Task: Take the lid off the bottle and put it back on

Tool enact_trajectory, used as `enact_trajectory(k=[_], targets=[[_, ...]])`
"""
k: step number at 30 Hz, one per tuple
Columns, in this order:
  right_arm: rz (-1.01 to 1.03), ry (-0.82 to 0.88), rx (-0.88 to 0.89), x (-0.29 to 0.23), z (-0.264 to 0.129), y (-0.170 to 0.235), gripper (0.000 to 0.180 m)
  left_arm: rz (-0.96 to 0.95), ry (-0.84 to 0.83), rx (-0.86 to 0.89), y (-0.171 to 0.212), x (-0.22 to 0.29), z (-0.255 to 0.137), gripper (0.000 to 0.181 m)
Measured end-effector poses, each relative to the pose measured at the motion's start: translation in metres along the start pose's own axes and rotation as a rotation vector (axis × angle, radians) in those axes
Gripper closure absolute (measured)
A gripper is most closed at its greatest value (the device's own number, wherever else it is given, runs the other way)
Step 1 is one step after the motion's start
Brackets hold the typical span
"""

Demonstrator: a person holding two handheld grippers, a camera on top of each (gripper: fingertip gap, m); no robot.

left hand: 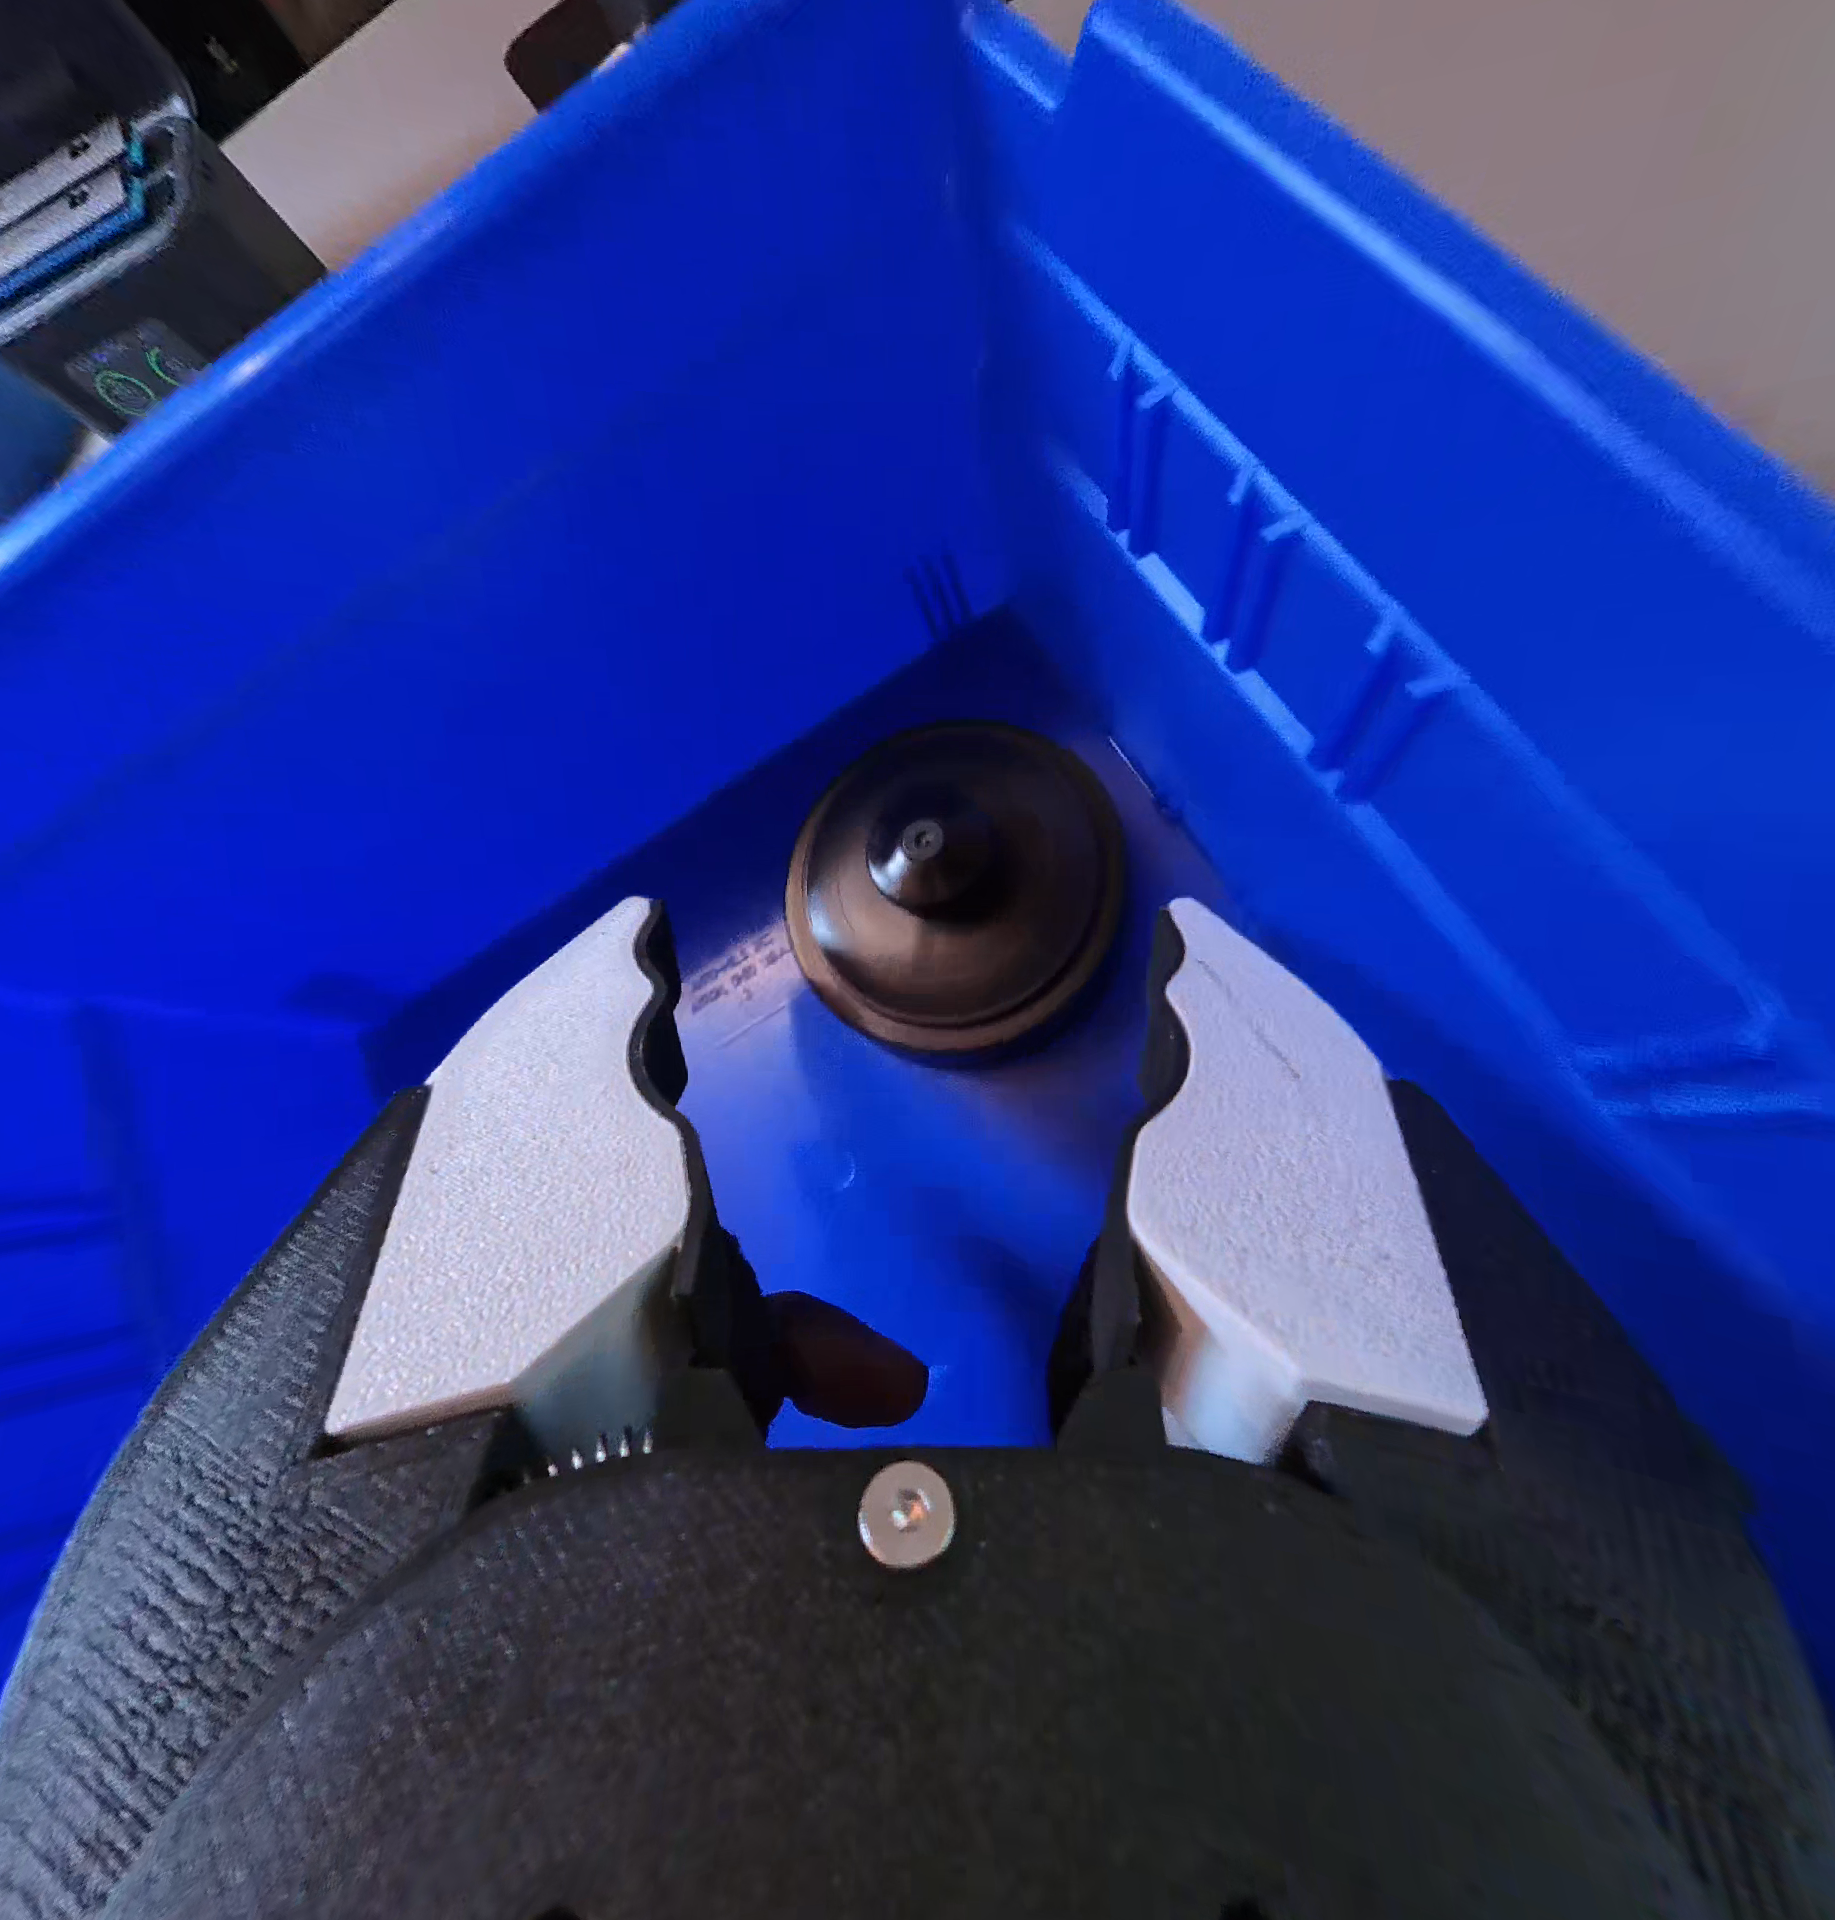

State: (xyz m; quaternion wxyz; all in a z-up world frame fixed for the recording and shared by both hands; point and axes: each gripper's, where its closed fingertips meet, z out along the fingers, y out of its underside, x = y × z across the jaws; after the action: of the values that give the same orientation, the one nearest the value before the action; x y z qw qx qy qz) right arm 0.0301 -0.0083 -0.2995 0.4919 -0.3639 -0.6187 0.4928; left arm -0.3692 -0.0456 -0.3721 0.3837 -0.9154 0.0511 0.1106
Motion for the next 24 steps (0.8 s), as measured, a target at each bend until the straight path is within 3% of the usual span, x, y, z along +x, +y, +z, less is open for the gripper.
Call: enact_trajectory(k=[3,5,8,12,16,20,24], targets=[[0.001,0.002,0.005,0.000,-0.001,-0.001,0.067,-0.070,0.068,-0.019,0.003,0.007,0.015,0.096],[-0.008,0.000,0.005,-0.001,-0.001,-0.001,0.067,-0.131,0.113,-0.025,0.005,0.010,0.017,0.110],[-0.023,-0.008,0.001,-0.003,-0.001,0.000,0.067,-0.086,0.033,-0.051,0.009,0.001,0.010,0.110],[-0.027,-0.010,0.001,-0.004,-0.001,0.000,0.067,0.068,-0.299,-0.003,-0.008,-0.025,-0.032,0.110],[-0.033,-0.016,-0.009,-0.005,0.000,0.001,0.067,0.155,-0.496,0.078,-0.038,-0.023,-0.087,0.109],[-0.048,-0.015,-0.017,-0.006,0.000,0.001,0.067,0.200,-0.531,0.174,-0.070,-0.001,-0.125,0.110],[-0.054,-0.010,-0.020,-0.005,-0.001,0.001,0.068,0.223,-0.445,0.331,-0.105,0.040,-0.153,0.110]])
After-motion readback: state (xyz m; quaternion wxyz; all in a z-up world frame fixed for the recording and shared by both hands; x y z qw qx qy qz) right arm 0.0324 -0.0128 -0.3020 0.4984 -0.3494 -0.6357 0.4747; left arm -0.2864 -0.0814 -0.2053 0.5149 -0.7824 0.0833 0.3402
